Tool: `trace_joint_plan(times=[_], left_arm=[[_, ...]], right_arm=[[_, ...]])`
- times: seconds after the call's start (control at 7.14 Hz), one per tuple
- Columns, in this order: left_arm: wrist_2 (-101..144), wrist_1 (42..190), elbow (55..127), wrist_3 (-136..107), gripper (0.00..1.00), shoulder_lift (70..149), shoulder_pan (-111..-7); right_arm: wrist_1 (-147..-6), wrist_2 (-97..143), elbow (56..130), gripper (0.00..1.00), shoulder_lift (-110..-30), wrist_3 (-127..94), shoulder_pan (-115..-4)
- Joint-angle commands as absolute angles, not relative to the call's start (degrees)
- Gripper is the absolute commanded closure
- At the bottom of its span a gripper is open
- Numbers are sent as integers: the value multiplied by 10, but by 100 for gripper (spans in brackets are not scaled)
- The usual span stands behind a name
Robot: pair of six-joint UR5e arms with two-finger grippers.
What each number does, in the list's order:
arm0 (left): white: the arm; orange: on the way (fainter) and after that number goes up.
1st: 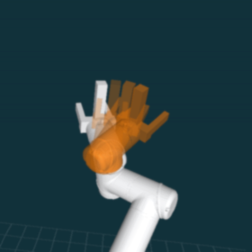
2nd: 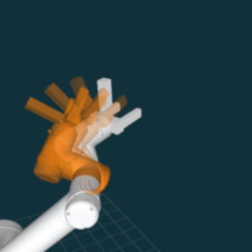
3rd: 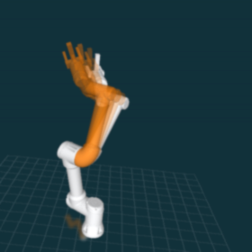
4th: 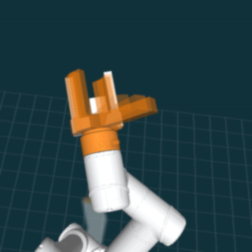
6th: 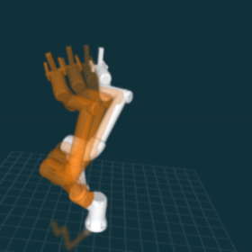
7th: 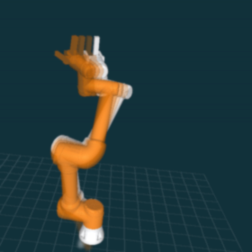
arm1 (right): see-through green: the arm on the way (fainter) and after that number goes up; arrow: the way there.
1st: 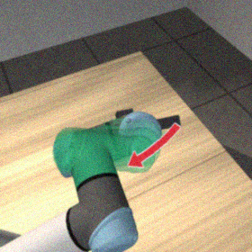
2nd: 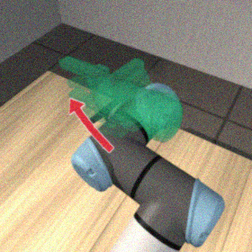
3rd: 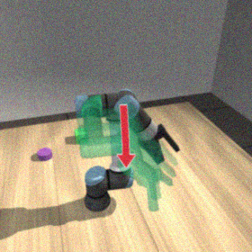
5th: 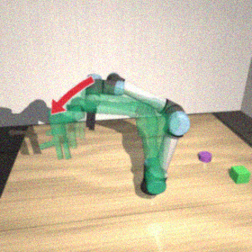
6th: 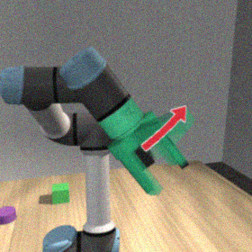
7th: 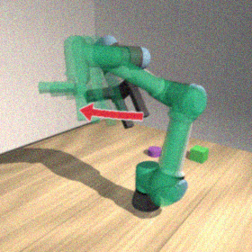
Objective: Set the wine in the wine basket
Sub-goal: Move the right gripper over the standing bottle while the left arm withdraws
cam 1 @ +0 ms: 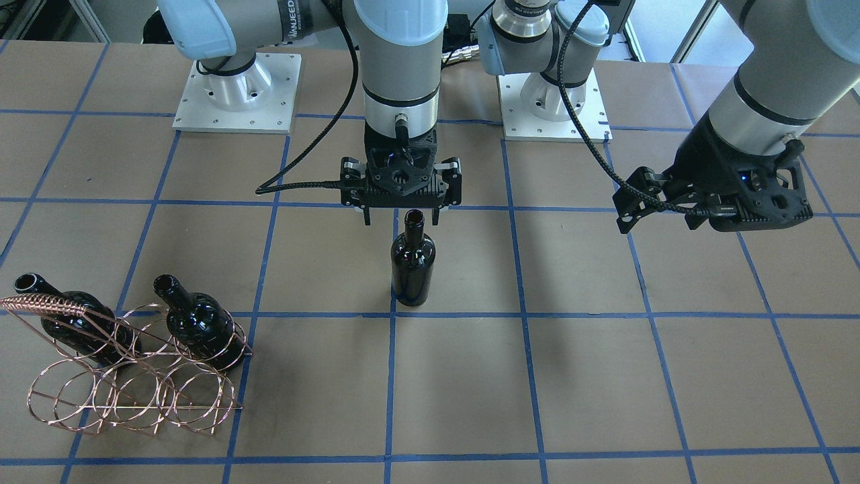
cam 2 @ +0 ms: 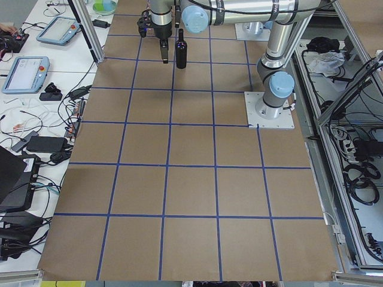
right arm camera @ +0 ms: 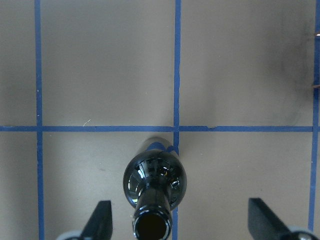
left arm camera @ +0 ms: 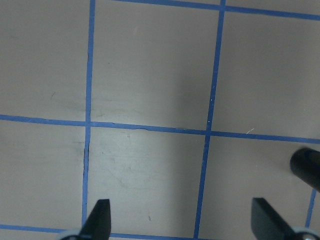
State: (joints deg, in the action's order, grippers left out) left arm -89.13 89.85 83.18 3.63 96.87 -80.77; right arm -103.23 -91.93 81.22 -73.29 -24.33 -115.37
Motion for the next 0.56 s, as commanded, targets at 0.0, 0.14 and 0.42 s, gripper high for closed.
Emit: trace_joint_plan(times=[0.0, 0.14, 0.42], left_arm=[[-889, 895, 843, 37, 0, 967, -808], [-889, 895, 845, 37, 0, 967, -808], [-890, 895, 847, 37, 0, 967, -808]], right_arm=[[-1032, -906, 818, 9, -715, -245, -1164], [-1034, -908, 821, 10, -711, -244, -1165], [-1035, -908, 842, 21, -712, -244, -1166]])
